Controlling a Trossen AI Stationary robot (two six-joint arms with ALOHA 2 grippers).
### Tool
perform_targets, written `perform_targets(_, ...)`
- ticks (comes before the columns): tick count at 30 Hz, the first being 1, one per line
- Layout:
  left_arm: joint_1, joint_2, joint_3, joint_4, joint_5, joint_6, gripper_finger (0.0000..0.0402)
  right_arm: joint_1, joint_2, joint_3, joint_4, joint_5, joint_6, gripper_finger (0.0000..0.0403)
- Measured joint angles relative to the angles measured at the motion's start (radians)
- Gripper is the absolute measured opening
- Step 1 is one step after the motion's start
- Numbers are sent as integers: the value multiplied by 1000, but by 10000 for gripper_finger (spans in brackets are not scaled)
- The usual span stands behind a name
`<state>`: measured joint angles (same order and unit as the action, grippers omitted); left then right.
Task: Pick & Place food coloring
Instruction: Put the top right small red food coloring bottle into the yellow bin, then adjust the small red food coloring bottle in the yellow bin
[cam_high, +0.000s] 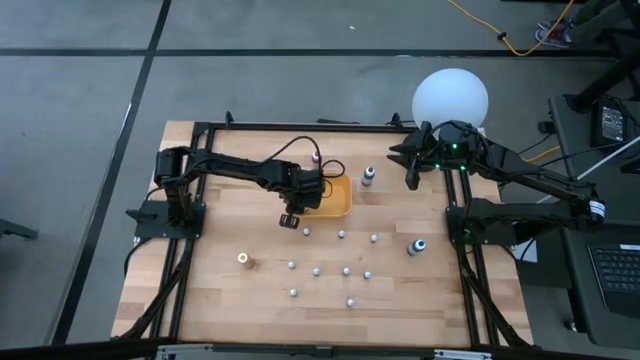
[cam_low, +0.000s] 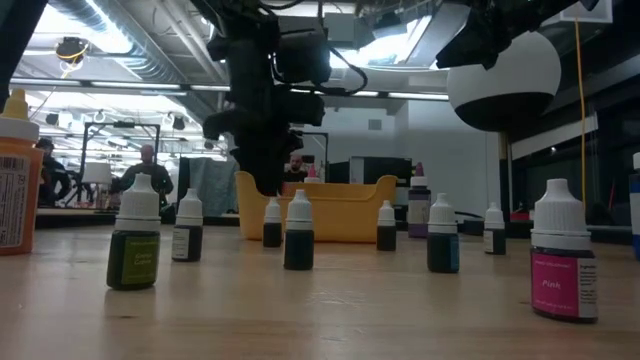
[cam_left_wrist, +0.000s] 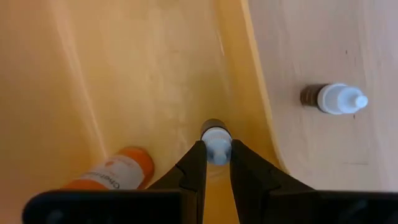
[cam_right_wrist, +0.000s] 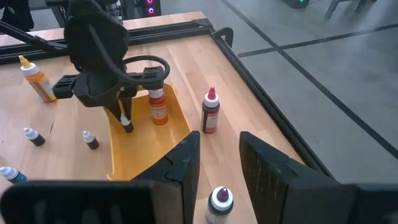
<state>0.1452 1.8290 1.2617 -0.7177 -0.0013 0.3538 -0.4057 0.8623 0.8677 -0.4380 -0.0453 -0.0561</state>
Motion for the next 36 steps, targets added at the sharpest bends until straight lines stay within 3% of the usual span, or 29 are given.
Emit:
perform_targets(13, 2, 0, 0, -3, -2, 0, 84, 0, 0, 0, 0, 0, 2, 116)
perform_targets(27, 1, 0, 0, -11, -6, 2, 88, 0, 0, 0, 0, 0, 2, 116)
perform_targets(36, -10, 0, 0, -1, 0, 226, 89, 0, 0, 0, 0, 0, 0, 116)
